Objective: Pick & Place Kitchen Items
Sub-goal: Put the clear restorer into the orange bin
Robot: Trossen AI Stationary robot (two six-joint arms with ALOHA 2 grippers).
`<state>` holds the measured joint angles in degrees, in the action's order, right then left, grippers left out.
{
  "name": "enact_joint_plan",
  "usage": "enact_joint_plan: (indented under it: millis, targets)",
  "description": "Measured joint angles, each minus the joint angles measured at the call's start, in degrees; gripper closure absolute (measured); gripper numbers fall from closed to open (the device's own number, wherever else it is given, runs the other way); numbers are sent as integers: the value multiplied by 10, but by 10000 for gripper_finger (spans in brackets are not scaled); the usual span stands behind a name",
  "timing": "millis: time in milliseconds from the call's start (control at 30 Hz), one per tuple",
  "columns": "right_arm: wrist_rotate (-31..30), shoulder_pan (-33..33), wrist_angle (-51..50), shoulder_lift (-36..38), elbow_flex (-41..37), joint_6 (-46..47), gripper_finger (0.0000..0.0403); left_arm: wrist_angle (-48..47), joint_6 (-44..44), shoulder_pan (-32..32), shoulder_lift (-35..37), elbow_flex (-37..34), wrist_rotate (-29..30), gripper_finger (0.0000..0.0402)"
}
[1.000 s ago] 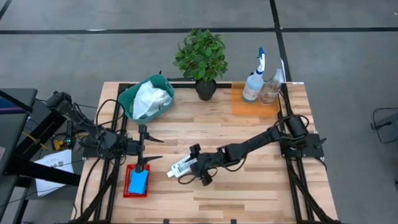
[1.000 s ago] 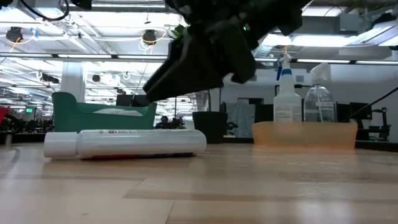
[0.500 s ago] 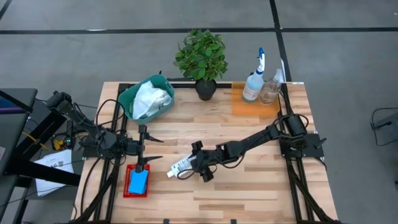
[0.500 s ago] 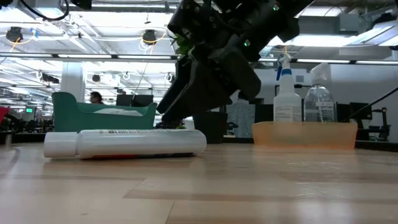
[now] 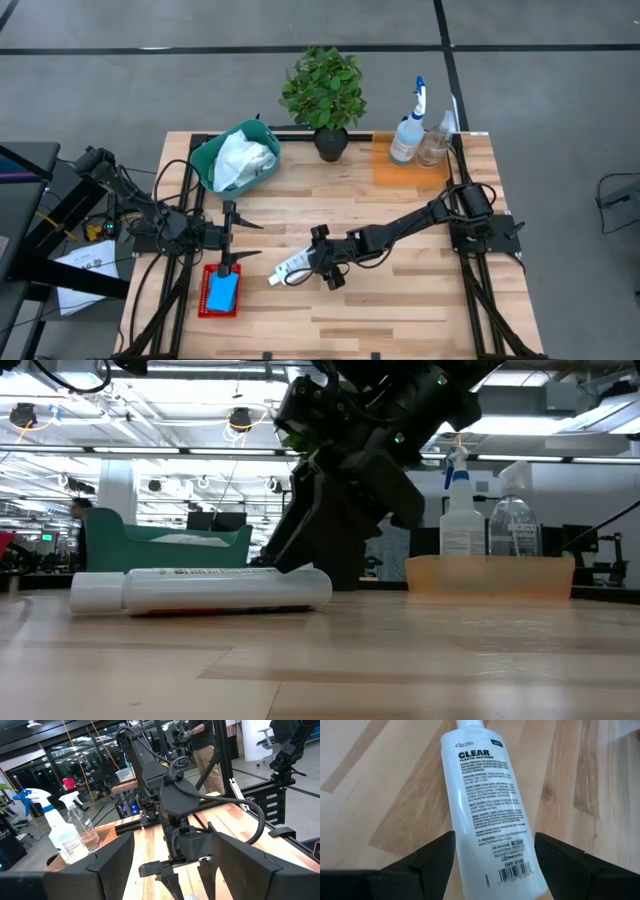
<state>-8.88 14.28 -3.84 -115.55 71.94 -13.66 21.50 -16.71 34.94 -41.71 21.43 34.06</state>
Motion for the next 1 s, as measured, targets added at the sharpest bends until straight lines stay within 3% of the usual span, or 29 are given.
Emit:
enact_joint_plan:
  millis: [167,700,900,1000]
  targets:
    - [4,-2,-5,0,0,7,138,0,0,0,0,0,0,137]
    - [151,16,-74,16,-1,63,138,0,0,0,0,0,0,137]
    - [148,45,-66,59,0,47,138,0,0,0,0,0,0,137]
    - [114,57,-27,66,0,17,138,0,0,0,0,0,0,137]
